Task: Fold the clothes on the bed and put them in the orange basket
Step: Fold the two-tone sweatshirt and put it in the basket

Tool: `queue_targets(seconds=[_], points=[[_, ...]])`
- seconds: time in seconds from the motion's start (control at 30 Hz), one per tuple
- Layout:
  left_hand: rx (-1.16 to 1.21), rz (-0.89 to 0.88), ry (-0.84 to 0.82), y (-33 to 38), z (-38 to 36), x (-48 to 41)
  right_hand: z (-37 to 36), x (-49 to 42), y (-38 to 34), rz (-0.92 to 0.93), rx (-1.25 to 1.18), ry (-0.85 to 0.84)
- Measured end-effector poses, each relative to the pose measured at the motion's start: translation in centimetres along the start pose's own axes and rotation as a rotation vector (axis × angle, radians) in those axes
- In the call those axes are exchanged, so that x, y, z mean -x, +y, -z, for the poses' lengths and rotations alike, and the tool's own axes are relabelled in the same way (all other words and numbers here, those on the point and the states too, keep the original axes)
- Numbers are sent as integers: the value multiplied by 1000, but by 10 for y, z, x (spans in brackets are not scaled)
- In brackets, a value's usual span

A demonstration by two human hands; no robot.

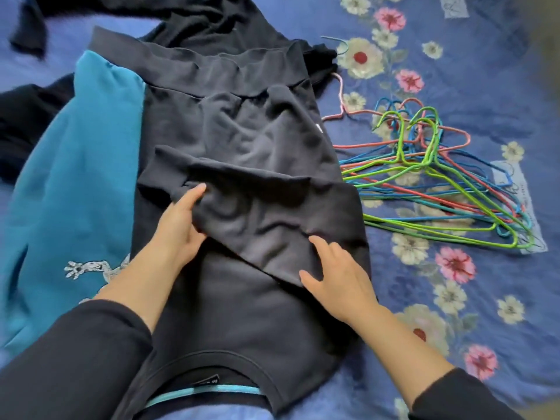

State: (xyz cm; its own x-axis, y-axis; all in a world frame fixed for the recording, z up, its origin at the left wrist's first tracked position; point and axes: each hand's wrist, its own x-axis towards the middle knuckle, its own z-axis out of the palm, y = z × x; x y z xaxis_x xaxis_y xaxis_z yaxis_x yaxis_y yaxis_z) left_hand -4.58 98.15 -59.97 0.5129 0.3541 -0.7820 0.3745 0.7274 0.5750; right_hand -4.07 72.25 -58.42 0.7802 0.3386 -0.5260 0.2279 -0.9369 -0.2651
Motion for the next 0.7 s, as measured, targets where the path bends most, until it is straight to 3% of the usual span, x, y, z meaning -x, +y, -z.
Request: queue_targets(seconds=[0.1, 0.2, 0.27, 0.33, 0.43, 0.57, 0.7], points=[[104, -240, 86, 24, -18, -12, 0, 4, -5, -87, -68, -29], [162, -316, 74, 59, -6, -26, -5, 8, -17, -170, -86, -46], [-13, -234, 39, 68, 11, -37, -9, 13, -29, -189, -47, -132], [-335, -102, 30, 67, 30, -44, -15, 10, -41, -198, 26, -168], [-543, -121, 22, 69, 41, -47, -19, -11, -67, -119, 46, 44], [-721, -452, 67, 93, 61, -44, -29, -55, -116, 220, 57, 277], [-945, -837, 361, 129, 109, -50, -30, -99, -164, 252, 132, 155]])
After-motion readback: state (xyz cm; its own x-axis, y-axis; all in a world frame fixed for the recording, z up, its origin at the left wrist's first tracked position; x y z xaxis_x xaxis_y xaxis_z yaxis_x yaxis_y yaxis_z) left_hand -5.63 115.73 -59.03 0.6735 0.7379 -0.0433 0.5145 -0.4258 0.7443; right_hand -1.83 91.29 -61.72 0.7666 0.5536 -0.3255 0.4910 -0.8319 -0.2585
